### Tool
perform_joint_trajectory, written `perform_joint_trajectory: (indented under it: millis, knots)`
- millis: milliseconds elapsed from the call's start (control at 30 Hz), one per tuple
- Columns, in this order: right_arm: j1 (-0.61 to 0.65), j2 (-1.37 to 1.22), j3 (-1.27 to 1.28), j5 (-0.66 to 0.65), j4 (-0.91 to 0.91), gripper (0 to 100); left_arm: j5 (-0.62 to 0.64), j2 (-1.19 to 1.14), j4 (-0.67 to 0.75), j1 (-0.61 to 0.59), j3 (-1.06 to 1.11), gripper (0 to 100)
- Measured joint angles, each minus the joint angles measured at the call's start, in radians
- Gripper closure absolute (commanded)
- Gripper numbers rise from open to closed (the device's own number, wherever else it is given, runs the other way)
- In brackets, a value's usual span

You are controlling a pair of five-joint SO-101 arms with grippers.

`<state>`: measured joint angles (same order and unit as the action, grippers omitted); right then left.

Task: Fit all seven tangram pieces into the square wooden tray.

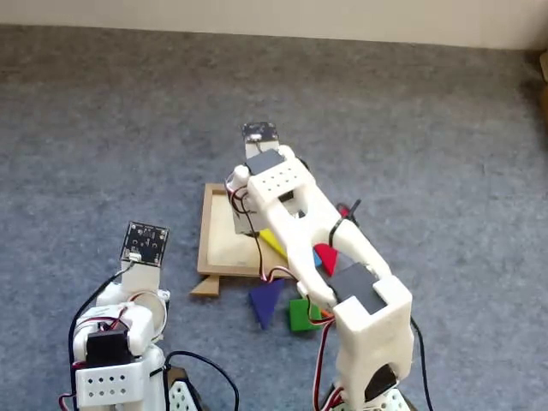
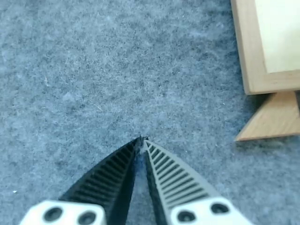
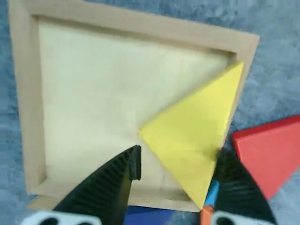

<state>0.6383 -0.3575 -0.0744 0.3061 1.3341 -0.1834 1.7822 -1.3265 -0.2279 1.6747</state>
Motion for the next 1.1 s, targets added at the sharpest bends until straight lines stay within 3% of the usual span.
perform_joint_trajectory:
  millis: [500,1100]
  knots:
    - [-0.1,-0.018,-0.035,-0.048,0.008,97.4,0.0,0.0,0.0,0.0,0.0,99]
    - [-0.048,-0.086,0.003,-0.054,-0.075,97.5,0.0,0.0,0.0,0.0,0.0,99]
